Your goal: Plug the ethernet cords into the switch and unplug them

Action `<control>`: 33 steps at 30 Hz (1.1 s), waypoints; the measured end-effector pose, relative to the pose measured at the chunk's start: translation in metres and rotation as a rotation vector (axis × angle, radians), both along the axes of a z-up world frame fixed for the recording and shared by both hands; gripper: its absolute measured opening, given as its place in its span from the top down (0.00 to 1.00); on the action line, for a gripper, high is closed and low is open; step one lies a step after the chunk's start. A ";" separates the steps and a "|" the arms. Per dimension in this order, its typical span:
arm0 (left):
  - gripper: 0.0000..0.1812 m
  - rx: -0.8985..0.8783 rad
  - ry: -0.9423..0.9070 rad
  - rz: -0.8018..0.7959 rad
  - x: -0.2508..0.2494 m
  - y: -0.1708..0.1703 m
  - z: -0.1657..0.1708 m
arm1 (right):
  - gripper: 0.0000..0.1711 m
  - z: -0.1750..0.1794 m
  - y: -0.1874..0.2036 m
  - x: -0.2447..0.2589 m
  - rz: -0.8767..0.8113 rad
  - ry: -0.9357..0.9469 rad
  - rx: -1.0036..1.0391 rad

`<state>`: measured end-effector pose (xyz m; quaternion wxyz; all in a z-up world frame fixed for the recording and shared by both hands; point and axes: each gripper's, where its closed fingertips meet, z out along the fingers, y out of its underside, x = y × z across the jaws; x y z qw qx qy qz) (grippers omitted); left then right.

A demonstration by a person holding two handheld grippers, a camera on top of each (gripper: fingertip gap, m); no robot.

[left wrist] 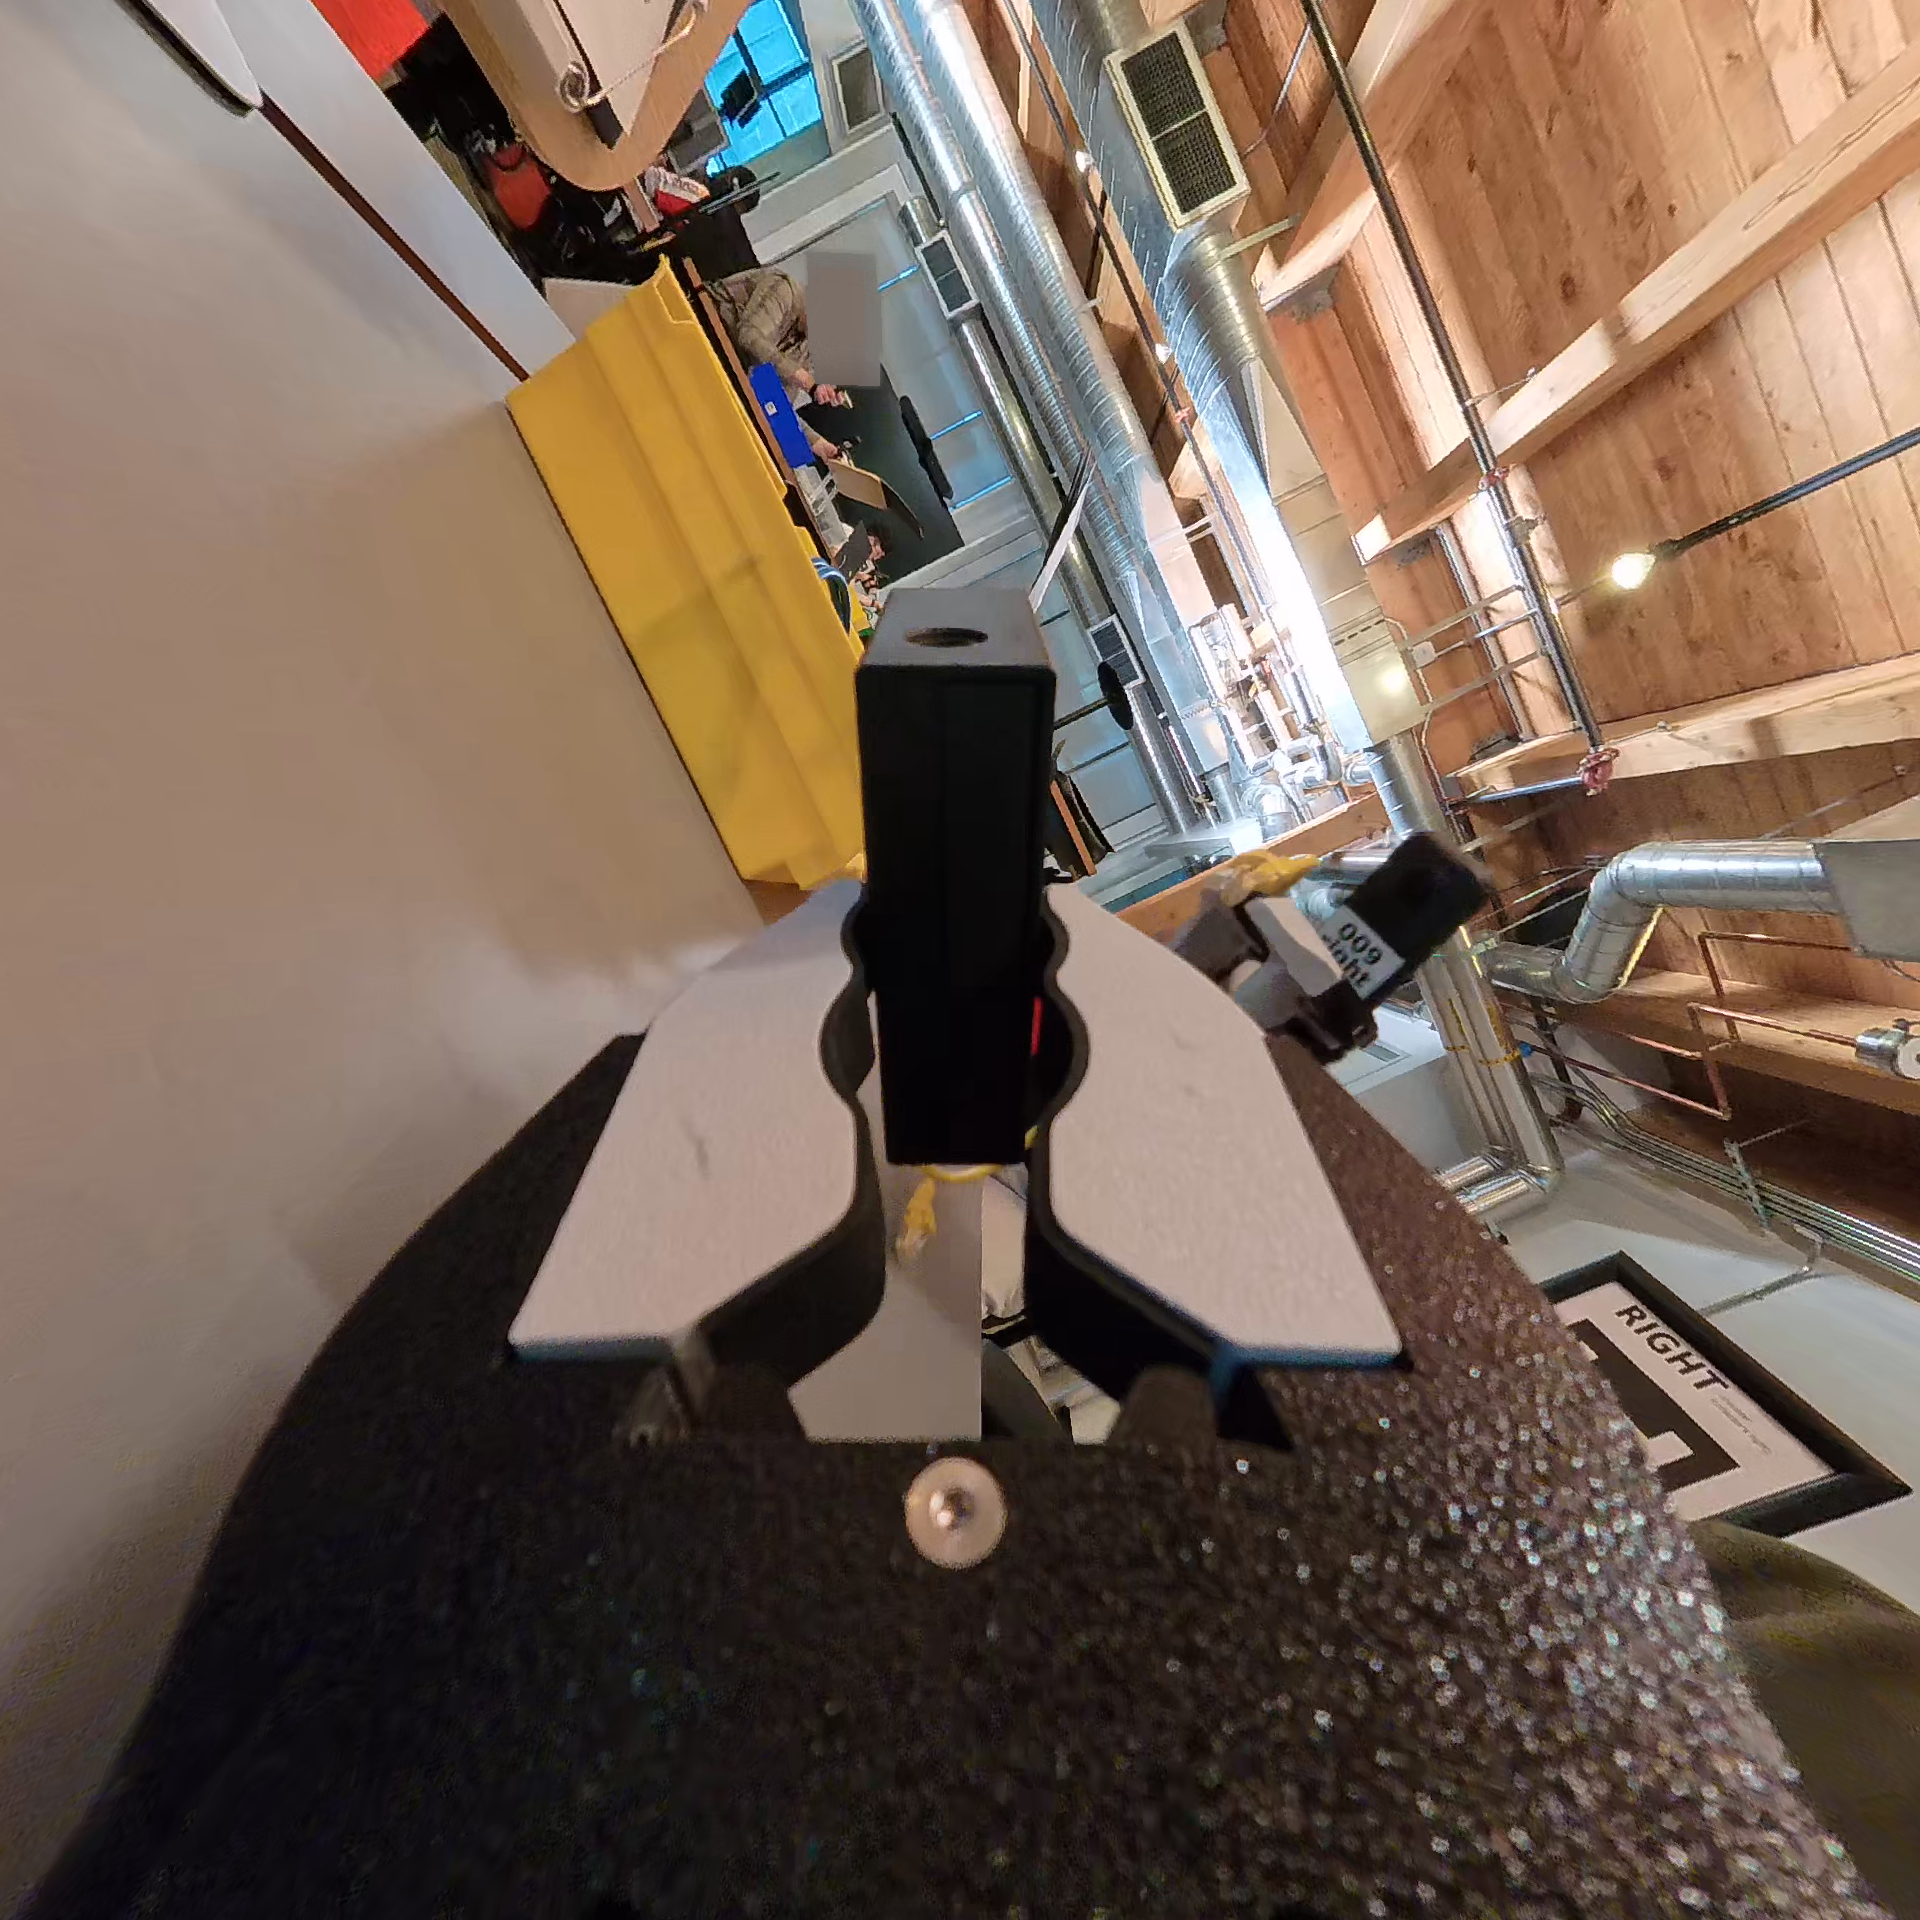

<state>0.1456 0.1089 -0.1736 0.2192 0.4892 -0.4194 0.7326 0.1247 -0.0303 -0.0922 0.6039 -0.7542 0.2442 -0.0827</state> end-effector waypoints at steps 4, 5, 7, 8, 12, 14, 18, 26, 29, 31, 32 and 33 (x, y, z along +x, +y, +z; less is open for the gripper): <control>0.85 0.005 0.005 -0.013 -0.001 -0.003 -0.002 | 1.00 0.020 -0.041 0.013 -0.023 -0.067 -0.168; 0.85 0.009 0.007 -0.015 -0.001 -0.004 -0.004 | 1.00 0.028 -0.050 0.016 -0.023 -0.063 -0.182; 0.85 0.012 0.013 -0.019 -0.001 -0.006 -0.007 | 1.00 0.046 -0.063 0.022 -0.029 -0.065 -0.184; 0.85 0.013 0.017 -0.021 -0.001 -0.007 -0.008 | 1.00 0.050 -0.067 0.023 -0.016 -0.060 -0.211; 0.85 0.015 0.030 -0.031 -0.001 -0.011 -0.013 | 1.00 0.059 -0.088 0.042 -0.051 -0.133 -0.398; 0.85 0.021 0.034 -0.033 -0.001 -0.012 -0.015 | 1.00 0.069 -0.094 0.055 -0.078 -0.168 -0.429; 0.85 0.017 0.041 -0.040 -0.002 -0.014 -0.018 | 1.00 0.090 -0.107 0.092 -0.090 -0.228 -0.431; 0.85 0.021 0.042 -0.031 0.000 -0.011 -0.019 | 1.00 0.077 -0.105 0.140 0.098 -0.158 -0.409; 0.85 0.021 0.051 -0.030 0.001 -0.010 -0.022 | 1.00 0.043 -0.115 0.163 0.064 -0.152 -0.522; 0.85 0.018 0.054 -0.034 0.000 -0.011 -0.023 | 1.00 0.013 -0.120 0.155 0.109 -0.018 -0.564; 0.85 0.020 0.054 -0.037 0.000 -0.012 -0.023 | 0.99 0.002 -0.122 0.145 0.135 0.064 -0.565; 0.85 0.026 0.051 -0.040 -0.001 -0.013 -0.023 | 0.95 -0.005 -0.123 0.132 0.164 0.118 -0.554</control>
